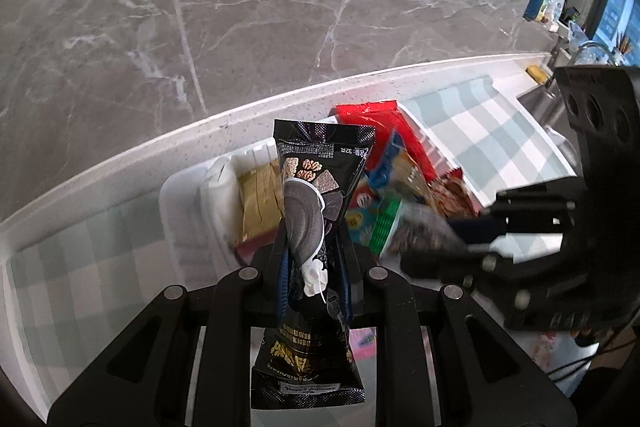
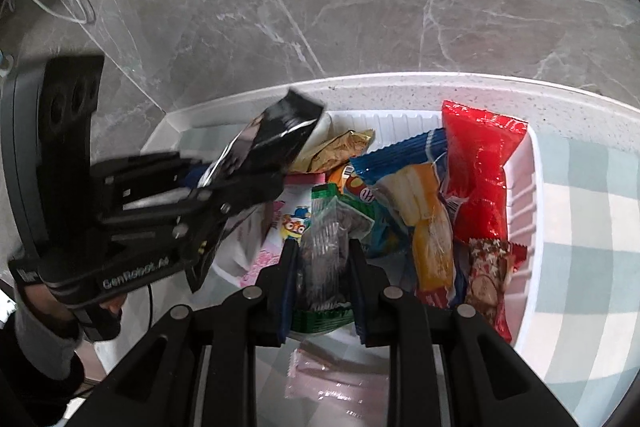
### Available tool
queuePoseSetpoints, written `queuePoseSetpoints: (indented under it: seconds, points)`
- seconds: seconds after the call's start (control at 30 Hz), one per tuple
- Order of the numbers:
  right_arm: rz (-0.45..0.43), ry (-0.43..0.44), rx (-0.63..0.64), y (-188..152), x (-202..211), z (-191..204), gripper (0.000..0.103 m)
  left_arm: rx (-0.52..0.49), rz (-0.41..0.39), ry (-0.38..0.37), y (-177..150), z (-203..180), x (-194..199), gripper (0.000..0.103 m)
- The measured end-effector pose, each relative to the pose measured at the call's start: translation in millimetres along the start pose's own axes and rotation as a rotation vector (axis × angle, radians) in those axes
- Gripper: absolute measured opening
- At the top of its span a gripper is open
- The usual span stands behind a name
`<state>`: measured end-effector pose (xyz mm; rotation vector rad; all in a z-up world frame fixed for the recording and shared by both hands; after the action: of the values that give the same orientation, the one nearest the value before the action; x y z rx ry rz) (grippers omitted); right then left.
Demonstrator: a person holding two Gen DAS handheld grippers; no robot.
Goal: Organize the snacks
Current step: 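Open both tools to drop the packets into the tray and withdraw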
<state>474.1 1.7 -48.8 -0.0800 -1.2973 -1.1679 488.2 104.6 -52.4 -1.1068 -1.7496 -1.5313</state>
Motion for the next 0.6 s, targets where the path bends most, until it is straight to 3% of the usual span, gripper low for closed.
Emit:
queuePoseSetpoints:
  seconds: [0.37, 0.47, 0.53, 0.6]
  points:
    - [0.028, -0.067, 0.056, 0.1, -23.4, -0.1, 0.031, -0.012, 0.027, 0.048, 13.8, -2.3, -44.9, 0.02]
    - [0.02, -0.071, 0.062, 1.5, -22.6, 3.8, 0.034, -0.015, 0.008, 0.056, 12.7, -4.0, -46.0, 0.028]
    - [0.014, -0.073, 0.065, -2.0, -17.8, 6.4, 0.037, -0.013, -0.004, 0.068, 13.4, -4.0, -44.1, 0.051]
    - [0.012, -0.08, 0.07, -1.6, -16.0, 8.1, 0.037, -0.007, -0.019, 0.053, 14.8, -4.1, -38.8, 0.051]
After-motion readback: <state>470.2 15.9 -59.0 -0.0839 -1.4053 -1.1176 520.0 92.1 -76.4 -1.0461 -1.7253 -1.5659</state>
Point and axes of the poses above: each gripper's, at about its wrist camera, not at the fingertips, and x roughly against the way its jaws point, z to its left, y to its top, the point moved 6 cm from there along -x, roughly the way its jaws point, and after that the axes turned 10 degrees about x, right-handed, at the moved point
